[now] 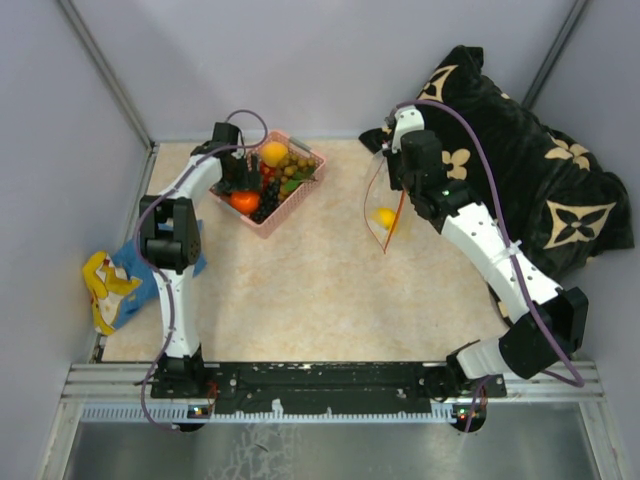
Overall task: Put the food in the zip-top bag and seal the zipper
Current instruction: Pick up the fake fruit from the bin.
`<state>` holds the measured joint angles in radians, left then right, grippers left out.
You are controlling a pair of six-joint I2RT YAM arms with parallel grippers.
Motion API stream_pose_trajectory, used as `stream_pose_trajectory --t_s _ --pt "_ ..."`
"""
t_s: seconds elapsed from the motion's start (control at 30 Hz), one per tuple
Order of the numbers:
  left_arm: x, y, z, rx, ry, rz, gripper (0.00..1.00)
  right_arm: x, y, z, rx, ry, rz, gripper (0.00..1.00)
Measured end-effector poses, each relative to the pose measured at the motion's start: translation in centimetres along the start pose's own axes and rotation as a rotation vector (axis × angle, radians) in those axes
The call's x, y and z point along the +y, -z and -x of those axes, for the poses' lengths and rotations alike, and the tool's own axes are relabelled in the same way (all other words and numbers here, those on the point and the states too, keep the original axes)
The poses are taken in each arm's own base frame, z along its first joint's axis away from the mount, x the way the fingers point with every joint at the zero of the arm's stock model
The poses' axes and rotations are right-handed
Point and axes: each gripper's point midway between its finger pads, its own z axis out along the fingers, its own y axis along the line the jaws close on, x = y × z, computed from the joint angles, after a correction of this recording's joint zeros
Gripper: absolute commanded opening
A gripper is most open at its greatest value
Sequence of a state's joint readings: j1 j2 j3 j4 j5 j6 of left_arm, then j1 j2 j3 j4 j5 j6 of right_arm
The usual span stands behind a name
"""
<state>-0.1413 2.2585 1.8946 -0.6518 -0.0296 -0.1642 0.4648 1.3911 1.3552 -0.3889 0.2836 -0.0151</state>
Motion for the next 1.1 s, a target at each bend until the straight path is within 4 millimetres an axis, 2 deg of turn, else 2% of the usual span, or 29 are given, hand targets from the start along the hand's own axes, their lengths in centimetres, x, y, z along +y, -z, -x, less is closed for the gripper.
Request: stream_pose_trajectory --t_s 0.23,0.43,0.73,0.93,1.1 --pt "-0.2 1.9 -1.0 0.018 0.023 -0.019 0.65 0.0 0.0 0.0 0.0 0.0 0.0 0.0" --pt "-0.7 3.9 -0.5 -0.01 0.028 -0.049 0.84 0.0 0.0 0.0 -0.001 -0.003 0.001 0.0" --pt "-0.3 4.2 -2.3 0.061 0.016 -0.035 0.99 0.2 0.5 0.4 -0.014 -0.014 0.008 0.0" --pt "-0.2 4.5 -4.1 0.125 -0.024 -0.027 0.99 0.1 0.8 0.6 -0.021 -0.02 0.008 0.0" --pt "-0.4 4.6 -4.7 0.146 -0.052 -0.029 0.99 0.1 0.7 0.4 -0.016 -0.018 0.008 0.0"
